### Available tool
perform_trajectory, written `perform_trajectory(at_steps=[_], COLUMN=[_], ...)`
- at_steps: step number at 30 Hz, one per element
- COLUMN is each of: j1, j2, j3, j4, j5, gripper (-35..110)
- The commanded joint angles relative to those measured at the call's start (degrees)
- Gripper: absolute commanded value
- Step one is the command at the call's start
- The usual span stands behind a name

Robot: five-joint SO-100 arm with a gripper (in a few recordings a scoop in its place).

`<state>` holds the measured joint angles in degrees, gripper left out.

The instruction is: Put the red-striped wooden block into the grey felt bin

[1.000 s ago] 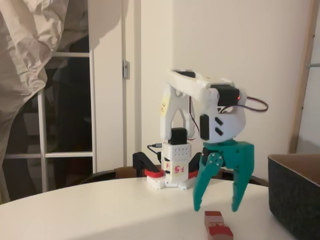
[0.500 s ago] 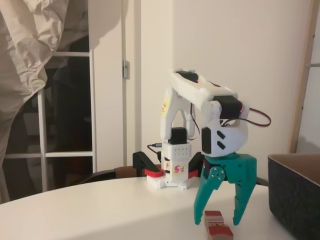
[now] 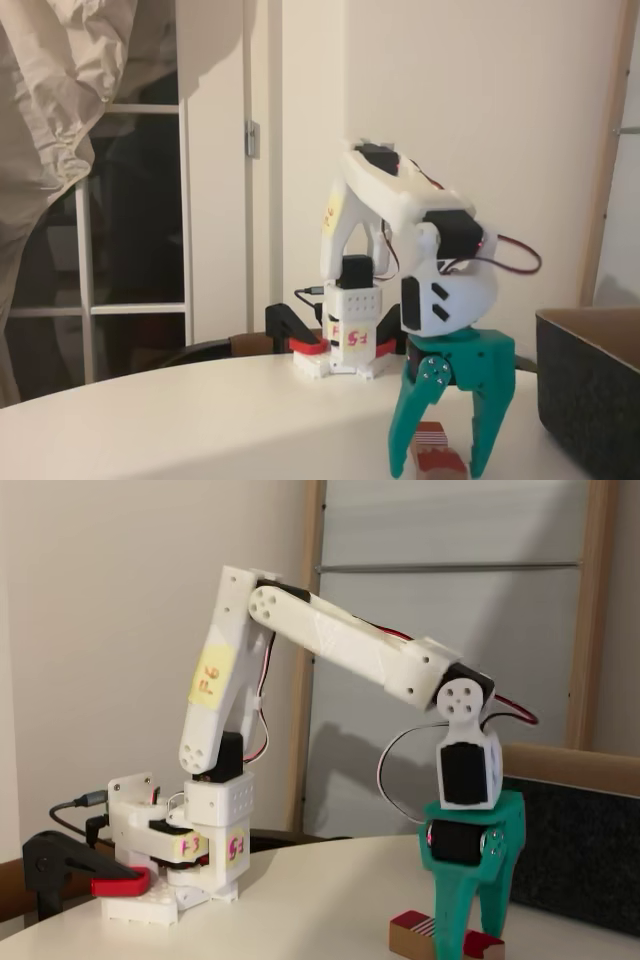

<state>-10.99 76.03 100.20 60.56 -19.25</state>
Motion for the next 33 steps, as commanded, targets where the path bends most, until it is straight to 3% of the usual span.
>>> perform_trajectory(at_steps=[1,33], j1=[0.5,4.8], j2=[0.2,0.1], j3=[0.4,0.4], j4=[-0.7,-0.8], j5=[0.7,6.9], gripper=[26,5])
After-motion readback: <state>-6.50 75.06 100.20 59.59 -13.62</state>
